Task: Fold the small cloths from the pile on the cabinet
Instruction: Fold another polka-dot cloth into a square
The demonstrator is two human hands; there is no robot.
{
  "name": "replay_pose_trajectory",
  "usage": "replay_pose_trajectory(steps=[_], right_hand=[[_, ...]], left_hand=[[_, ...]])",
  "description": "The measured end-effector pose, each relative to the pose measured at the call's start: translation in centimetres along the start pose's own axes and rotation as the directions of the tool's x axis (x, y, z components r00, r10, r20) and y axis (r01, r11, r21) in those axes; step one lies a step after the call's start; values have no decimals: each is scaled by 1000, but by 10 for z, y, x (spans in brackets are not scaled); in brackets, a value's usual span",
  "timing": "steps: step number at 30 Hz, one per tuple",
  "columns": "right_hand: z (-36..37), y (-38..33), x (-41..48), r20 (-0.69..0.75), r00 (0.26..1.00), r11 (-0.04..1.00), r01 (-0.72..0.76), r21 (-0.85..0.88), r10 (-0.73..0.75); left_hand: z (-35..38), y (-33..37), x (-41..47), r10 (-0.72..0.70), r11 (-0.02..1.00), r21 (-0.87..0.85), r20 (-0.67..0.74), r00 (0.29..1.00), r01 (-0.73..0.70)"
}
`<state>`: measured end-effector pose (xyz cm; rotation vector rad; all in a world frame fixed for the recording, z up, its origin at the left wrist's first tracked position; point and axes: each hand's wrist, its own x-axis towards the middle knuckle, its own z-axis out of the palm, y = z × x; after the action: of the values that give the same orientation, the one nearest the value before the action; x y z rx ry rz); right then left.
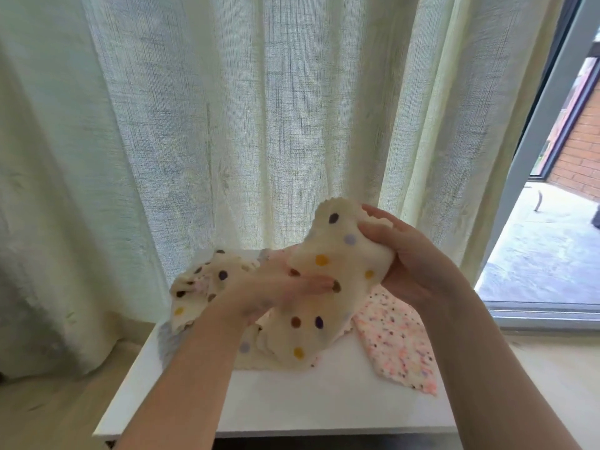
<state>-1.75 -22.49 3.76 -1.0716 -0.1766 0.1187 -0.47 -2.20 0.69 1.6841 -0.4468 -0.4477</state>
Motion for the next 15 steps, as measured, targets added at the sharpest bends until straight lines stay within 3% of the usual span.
replay_pose_trajectory(steps=[3, 7, 11, 15], right_hand=[[2, -4, -2, 20, 999, 998, -27, 48, 26], [-4, 5, 3, 3, 978, 963, -208, 171, 210], [0, 21, 5, 109, 944, 949, -314, 11, 311], [4, 28, 5, 96, 956, 952, -261, -158, 278]], left_hand=[[1, 3, -3, -65, 991, -113, 18, 998, 67], [-6, 17, -9, -61, 975, -219, -134, 989, 30], [-15, 29, -14, -18, 991, -132, -350, 937, -31], [-18, 34, -17, 16, 997, -56, -422, 906, -44]])
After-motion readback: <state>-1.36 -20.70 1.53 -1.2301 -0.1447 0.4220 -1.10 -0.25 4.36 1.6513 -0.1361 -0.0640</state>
